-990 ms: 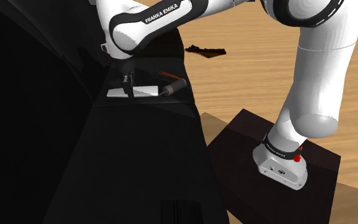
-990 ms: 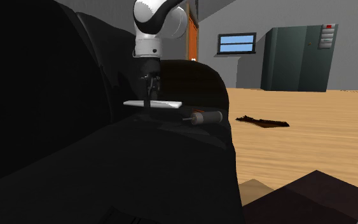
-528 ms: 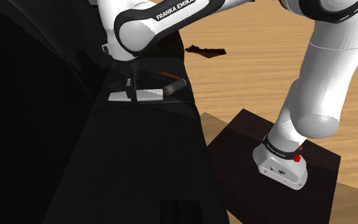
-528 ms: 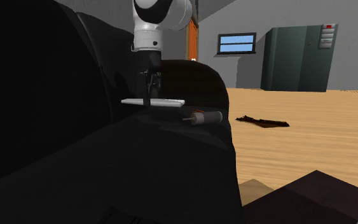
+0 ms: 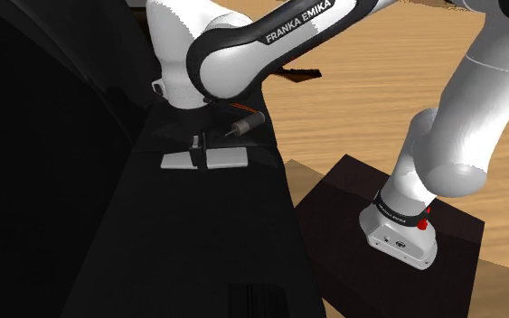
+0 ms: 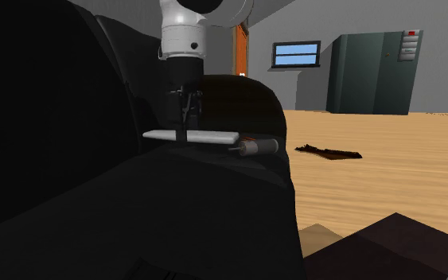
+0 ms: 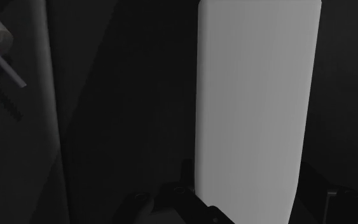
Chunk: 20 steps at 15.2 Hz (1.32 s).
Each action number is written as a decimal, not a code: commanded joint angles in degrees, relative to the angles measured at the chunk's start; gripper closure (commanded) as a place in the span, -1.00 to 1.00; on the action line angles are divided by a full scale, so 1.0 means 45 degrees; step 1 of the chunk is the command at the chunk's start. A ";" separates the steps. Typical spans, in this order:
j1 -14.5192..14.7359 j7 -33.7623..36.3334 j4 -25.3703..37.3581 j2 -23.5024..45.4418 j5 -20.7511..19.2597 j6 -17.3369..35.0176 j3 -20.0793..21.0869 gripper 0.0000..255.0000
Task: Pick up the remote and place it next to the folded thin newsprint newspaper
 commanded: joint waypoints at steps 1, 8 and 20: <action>0.0256 0.0444 -0.0548 -0.0495 0.0176 0.0079 0.0255 1.00; 0.1211 0.1993 -0.2064 -0.1962 0.0878 0.0238 0.1239 1.00; 0.1655 0.3013 -0.3406 -0.1704 0.0905 0.1843 0.1900 1.00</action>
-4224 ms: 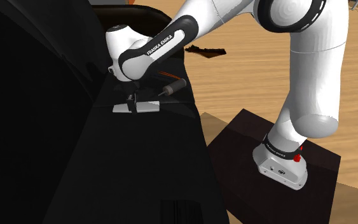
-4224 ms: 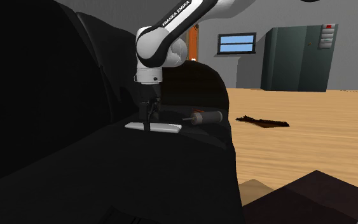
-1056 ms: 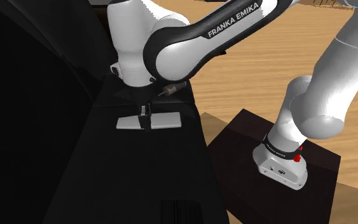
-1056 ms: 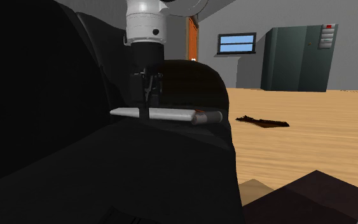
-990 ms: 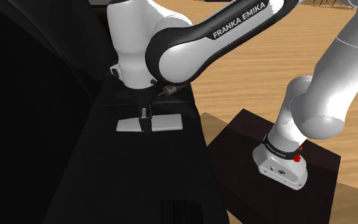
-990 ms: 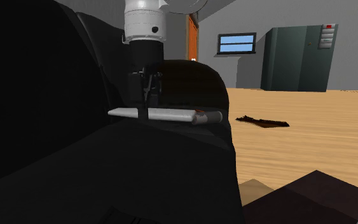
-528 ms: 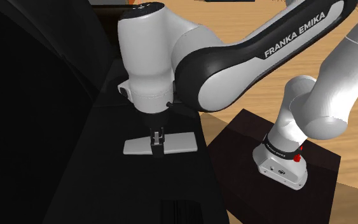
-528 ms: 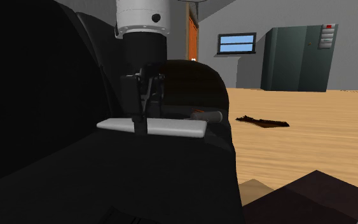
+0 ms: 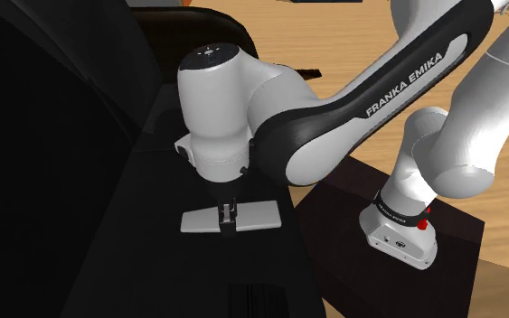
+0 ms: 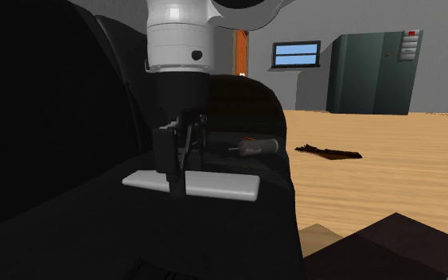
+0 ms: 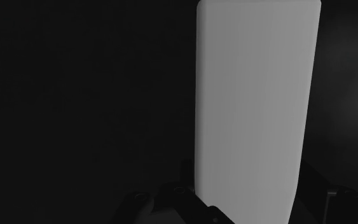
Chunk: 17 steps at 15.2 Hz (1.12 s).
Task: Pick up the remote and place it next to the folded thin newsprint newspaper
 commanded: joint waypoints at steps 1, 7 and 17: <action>-0.0020 0.0062 -0.0153 0.0232 -0.0108 0.0376 0.0025 1.00; -0.0044 0.0334 -0.0609 0.0909 -0.0460 0.1448 0.0107 1.00; -0.0048 0.0413 -0.0700 0.1086 -0.0563 0.1697 0.0119 -1.00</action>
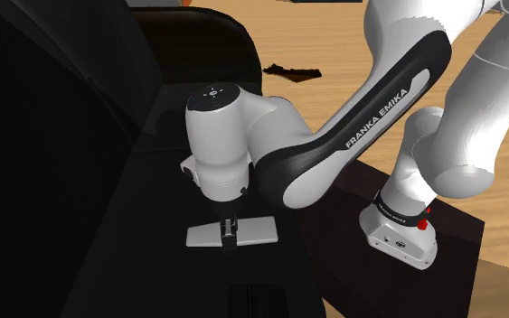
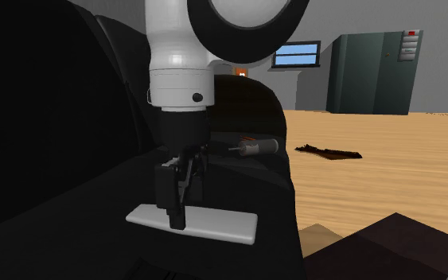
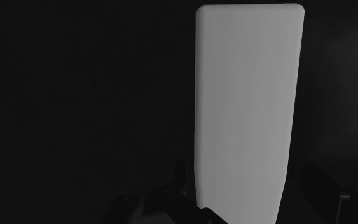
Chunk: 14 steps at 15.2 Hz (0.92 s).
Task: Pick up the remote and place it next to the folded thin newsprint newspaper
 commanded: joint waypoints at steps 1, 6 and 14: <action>0.0000 0.0001 0.0001 0.0000 -0.0001 0.0001 0.0000 -1.00; 0.0005 -0.0132 0.0170 -0.0307 0.0176 -0.0444 -0.0020 -1.00; 0.0026 -0.0417 0.0737 -0.1053 0.0546 -0.1689 -0.0112 -1.00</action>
